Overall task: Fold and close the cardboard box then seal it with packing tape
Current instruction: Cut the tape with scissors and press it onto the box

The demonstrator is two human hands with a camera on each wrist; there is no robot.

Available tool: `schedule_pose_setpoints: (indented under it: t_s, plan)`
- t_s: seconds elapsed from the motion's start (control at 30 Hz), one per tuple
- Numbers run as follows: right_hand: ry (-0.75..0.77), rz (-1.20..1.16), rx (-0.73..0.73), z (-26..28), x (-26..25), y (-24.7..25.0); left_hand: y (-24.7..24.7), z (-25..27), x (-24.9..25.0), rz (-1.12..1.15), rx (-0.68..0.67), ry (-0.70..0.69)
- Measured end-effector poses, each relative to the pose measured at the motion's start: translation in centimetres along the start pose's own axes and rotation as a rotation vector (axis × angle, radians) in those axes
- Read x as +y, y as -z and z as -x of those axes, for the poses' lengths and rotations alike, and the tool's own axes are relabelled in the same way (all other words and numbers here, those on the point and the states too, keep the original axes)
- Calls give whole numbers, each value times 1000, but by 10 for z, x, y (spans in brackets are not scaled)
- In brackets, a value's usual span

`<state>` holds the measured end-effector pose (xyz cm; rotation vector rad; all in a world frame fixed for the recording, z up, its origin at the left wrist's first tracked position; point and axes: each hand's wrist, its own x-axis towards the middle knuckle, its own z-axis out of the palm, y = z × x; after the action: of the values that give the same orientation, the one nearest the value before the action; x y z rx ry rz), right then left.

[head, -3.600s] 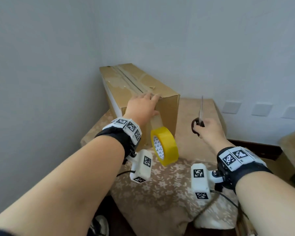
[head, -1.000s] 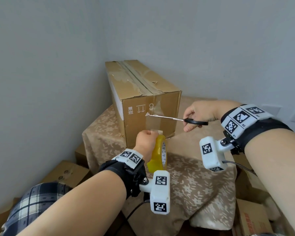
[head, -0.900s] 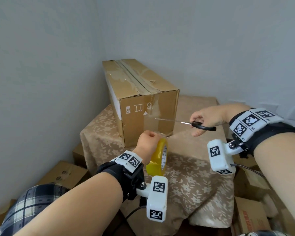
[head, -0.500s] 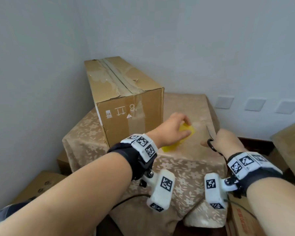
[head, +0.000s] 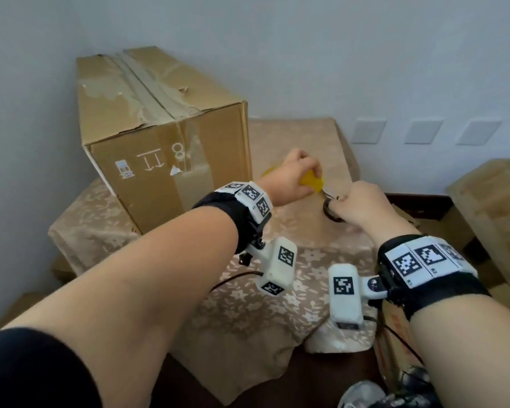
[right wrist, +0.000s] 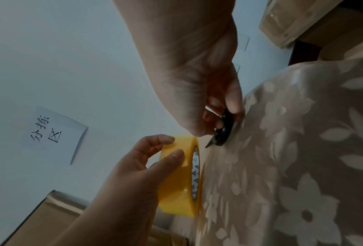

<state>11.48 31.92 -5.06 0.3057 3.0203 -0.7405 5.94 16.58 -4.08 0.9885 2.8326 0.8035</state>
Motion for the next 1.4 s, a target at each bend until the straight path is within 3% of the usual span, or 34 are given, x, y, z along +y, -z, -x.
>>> schedule_pose_setpoints:
  t_s: [0.07,0.17,0.27,0.33,0.53,0.67,0.9,1.17,1.4]
  plan:
    - [-8,-101,19,0,-1,1,2,-1,-1,64,21,22]
    - [103,-129,205,-4,-3,0,2,0,-3,105,62,24]
    - [181,-484,112,-7,-8,-10,0,2,-5,114,65,12]
    - [195,-602,79,-10,-10,-16,0,4,-6,126,68,7]
    - [187,-560,263,-16,-10,-22,0,9,-5,107,14,2]
    - [254,-461,389,-17,-10,-22,-2,17,-7,196,101,29]
    - [395,-444,418,-5,-8,-26,-3,11,-10,191,137,173]
    - [439,-519,392,-3,-2,-21,-4,11,-13,267,125,174]
    - [524,-401,402,-10,4,-23,-5,8,-15,272,103,171]
